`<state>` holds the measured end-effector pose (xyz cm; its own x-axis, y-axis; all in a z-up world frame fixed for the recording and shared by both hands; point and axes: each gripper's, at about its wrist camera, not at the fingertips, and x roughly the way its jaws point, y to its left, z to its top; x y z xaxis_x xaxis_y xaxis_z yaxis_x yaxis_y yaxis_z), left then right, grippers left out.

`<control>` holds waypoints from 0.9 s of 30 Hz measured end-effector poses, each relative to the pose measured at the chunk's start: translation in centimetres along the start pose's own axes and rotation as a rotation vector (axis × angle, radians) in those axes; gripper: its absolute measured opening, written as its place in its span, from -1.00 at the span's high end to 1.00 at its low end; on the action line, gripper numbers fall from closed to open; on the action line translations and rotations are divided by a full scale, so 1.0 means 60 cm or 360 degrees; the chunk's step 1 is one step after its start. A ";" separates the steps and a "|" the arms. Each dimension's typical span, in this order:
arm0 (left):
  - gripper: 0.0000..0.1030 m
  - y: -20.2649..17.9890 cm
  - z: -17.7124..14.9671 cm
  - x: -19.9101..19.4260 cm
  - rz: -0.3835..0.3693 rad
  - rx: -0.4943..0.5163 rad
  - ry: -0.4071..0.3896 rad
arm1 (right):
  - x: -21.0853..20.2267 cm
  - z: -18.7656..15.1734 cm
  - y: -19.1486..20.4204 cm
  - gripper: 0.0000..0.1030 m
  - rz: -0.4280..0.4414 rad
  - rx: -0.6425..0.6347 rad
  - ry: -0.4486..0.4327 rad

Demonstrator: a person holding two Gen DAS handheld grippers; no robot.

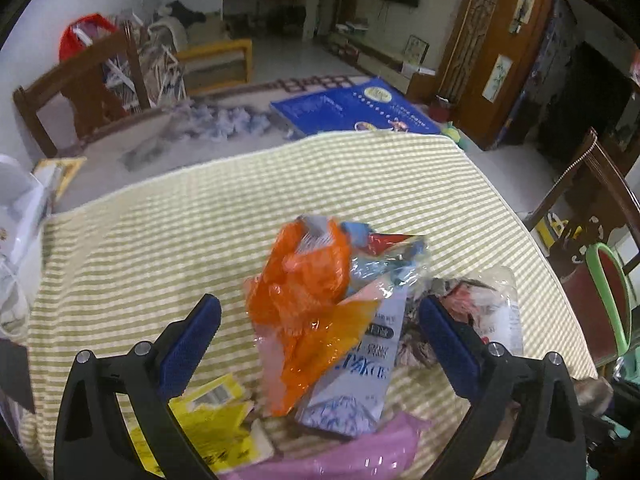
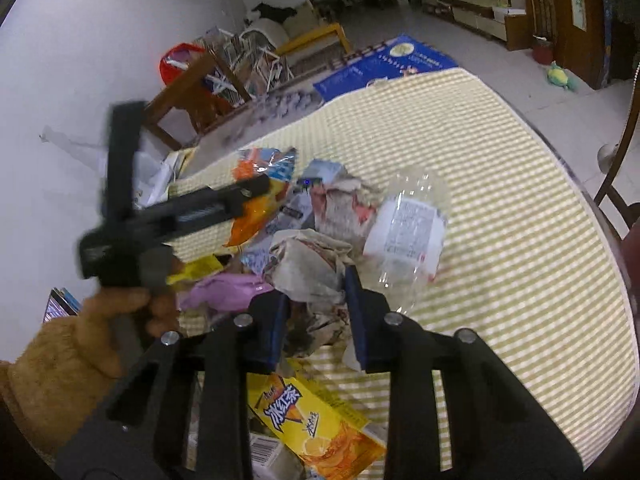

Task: Collect trash
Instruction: 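Grasp the orange chip bag with the left tool while the right tool grasps crumpled paper, then carry both items over the green-rimmed red bucket and open both tools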

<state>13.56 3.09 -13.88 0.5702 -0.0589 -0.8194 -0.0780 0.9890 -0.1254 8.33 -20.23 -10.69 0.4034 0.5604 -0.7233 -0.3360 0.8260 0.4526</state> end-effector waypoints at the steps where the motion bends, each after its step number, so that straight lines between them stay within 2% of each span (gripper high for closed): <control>1: -0.82 0.001 0.001 0.008 -0.0002 -0.0014 0.0017 | -0.003 0.001 0.000 0.47 0.0000 -0.0001 -0.0003; 2: -0.80 0.003 0.003 0.016 -0.0010 -0.0028 0.0038 | -0.005 0.001 -0.001 0.47 0.0002 -0.0002 -0.0004; 4: -0.62 0.007 0.004 0.027 -0.0040 -0.0051 0.0074 | -0.005 -0.001 0.000 0.47 0.0005 -0.0003 -0.0006; 6: -0.18 0.012 0.004 0.037 -0.0085 -0.0080 0.0116 | -0.007 -0.001 0.001 0.47 0.0003 -0.0002 -0.0014; 8: 0.11 0.017 0.004 0.045 -0.0128 -0.0113 0.0145 | -0.015 -0.001 -0.003 0.47 0.0001 0.0001 -0.0023; 13: 0.17 0.023 0.005 0.029 -0.0157 -0.0162 0.0109 | -0.036 -0.004 -0.014 0.47 -0.0010 0.0007 -0.0065; 20: 0.18 -0.005 0.005 -0.080 -0.0192 -0.0139 -0.0078 | -0.076 0.011 -0.008 0.47 -0.0015 -0.0024 -0.0172; 23: 0.18 -0.037 0.004 -0.131 -0.0208 -0.0118 -0.0160 | -0.099 0.015 -0.012 0.47 -0.0019 -0.0035 -0.0220; 27: 0.18 -0.073 0.005 -0.169 -0.0238 -0.0103 -0.0225 | -0.130 0.020 -0.032 0.47 -0.0029 -0.0030 -0.0266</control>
<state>8.35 -0.63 -4.83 0.6878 -0.1801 -0.7032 -0.0339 0.9597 -0.2789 6.84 -26.10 -5.27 0.5449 0.5488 -0.6339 -0.3427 0.8358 0.4290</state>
